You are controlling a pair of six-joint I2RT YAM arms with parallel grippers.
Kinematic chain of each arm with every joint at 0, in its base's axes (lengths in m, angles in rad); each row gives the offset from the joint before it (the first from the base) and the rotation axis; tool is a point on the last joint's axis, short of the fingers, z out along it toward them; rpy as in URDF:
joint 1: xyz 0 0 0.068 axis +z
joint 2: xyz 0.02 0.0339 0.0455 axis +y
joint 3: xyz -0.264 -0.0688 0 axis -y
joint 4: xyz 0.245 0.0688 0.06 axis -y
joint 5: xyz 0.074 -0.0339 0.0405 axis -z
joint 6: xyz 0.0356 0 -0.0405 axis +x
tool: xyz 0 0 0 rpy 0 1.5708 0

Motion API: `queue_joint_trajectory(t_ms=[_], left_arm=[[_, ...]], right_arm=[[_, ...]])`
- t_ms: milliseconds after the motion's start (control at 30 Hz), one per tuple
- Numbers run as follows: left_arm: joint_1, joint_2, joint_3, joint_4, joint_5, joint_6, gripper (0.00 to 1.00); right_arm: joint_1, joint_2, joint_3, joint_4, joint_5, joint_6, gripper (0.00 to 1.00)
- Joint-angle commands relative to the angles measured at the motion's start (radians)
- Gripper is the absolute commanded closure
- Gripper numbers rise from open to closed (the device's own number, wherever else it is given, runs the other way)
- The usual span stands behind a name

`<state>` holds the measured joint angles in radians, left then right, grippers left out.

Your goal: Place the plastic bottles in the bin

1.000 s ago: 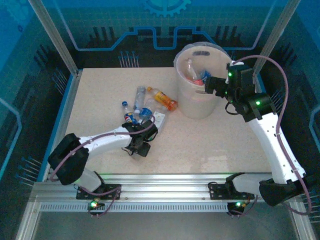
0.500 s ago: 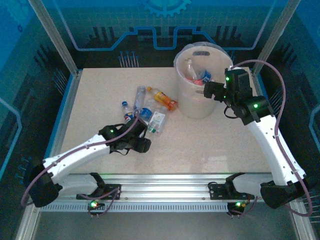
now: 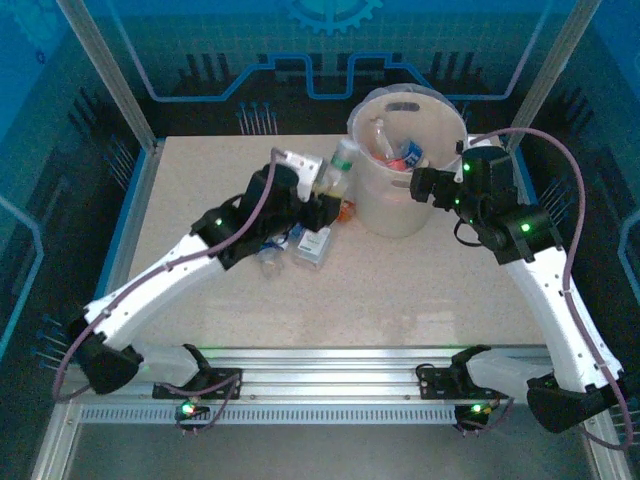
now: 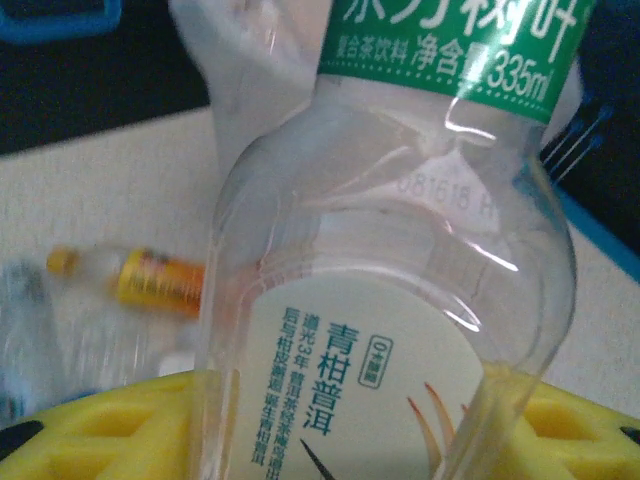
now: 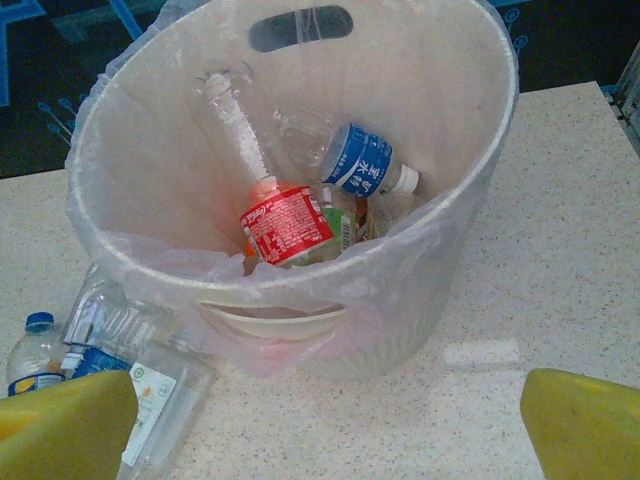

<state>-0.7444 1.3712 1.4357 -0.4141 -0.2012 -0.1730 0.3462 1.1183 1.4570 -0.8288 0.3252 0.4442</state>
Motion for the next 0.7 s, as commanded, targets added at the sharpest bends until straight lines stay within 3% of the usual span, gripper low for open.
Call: queue_joint_trajectory(t_ms=[0,367,667], left_arm=[[0.026,0.125,0.160,0.108,0.052,0.070,0.72],[0.091,0.571,0.688,0.110,0.192,0.054,0.74],[0.123,0.789,0.911,0.116,0.325,0.022,0.74]], right_arm=[[0.014,-0.024,-0.026,0.003,-0.012,-0.007,0.00],[0.021,-0.038,-0.082,0.013,0.011,0.009,0.00],[0.024,-0.065,-0.119,0.002,0.077,0.050,0.00]])
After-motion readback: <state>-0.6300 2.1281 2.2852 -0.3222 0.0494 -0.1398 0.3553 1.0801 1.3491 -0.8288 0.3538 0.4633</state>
